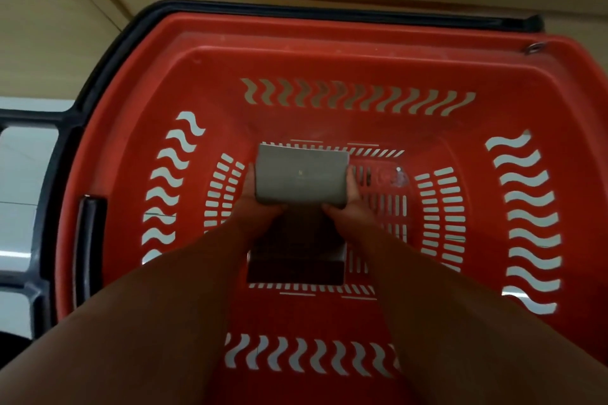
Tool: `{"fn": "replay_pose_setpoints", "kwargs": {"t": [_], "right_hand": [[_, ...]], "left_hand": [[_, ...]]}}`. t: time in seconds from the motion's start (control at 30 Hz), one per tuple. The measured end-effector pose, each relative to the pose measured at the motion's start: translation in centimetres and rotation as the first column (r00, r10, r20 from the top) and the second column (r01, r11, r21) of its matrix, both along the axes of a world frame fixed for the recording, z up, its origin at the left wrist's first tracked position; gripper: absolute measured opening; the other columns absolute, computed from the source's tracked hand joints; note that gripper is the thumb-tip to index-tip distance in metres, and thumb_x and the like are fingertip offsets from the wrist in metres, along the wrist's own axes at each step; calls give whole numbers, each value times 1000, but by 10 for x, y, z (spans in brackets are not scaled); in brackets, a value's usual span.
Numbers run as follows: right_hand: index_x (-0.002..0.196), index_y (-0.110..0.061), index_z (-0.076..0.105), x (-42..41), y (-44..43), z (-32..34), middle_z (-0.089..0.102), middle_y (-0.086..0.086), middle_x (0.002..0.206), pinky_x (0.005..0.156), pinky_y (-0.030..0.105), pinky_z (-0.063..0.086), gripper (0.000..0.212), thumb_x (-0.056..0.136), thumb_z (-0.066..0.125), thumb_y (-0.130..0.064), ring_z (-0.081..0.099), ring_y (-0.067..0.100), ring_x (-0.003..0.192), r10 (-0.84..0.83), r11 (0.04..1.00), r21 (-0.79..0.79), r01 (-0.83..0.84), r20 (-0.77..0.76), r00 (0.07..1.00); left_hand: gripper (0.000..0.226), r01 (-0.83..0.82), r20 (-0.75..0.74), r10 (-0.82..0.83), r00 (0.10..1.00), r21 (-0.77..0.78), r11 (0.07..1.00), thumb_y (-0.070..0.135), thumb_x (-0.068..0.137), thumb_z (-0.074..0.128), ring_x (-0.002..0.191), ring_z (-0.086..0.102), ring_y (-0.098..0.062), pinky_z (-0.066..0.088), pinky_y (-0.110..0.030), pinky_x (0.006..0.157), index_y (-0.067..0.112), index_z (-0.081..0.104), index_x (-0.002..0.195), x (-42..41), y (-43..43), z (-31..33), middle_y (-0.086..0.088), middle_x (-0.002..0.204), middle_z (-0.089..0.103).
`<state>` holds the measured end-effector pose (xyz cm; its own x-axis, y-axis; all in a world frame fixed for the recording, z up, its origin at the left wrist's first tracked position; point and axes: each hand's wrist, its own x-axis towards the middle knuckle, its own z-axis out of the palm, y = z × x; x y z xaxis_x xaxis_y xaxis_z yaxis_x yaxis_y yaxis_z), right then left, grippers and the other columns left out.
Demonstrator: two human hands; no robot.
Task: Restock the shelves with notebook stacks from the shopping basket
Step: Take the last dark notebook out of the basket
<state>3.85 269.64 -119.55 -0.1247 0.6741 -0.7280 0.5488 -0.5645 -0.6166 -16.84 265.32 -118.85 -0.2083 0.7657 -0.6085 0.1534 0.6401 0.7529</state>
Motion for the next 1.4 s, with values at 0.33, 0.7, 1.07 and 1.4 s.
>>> {"fn": "replay_pose_setpoints", "kwargs": {"t": [0.33,0.7,1.07,1.4], "right_hand": [[162,-46,-6,4,-4,8,26,9,168,121,42,35,123,83,86,-27,34,30,150,-89,996,-44,84,-128,988],[164,-37,10,20,19,66,46,-7,150,106,30,43,109,85,84,-27,50,17,131,-30,987,-159,11,-117,993],[161,-47,15,39,9,276,53,-12,132,79,26,46,99,89,80,-28,53,8,103,-158,981,-139,137,-161,974],[157,-49,31,86,-29,547,72,-15,124,99,40,58,94,86,84,-18,71,13,113,-208,974,18,225,-316,926]], "left_hand": [[119,7,100,-2,995,-49,999,12,83,81,144,38,-17,41,-48,117,35,-4,163,1,0,22,1,162,31],[99,-107,232,148,961,-180,978,1,92,68,127,57,-28,47,-54,110,43,12,162,21,10,92,-1,143,55],[85,-77,313,119,942,-144,987,4,96,65,112,64,-17,57,-30,78,50,25,155,31,5,279,5,130,62],[78,-126,424,133,896,-45,991,-2,93,66,116,70,-31,56,-53,99,45,42,151,68,-23,556,-1,131,72]]}}
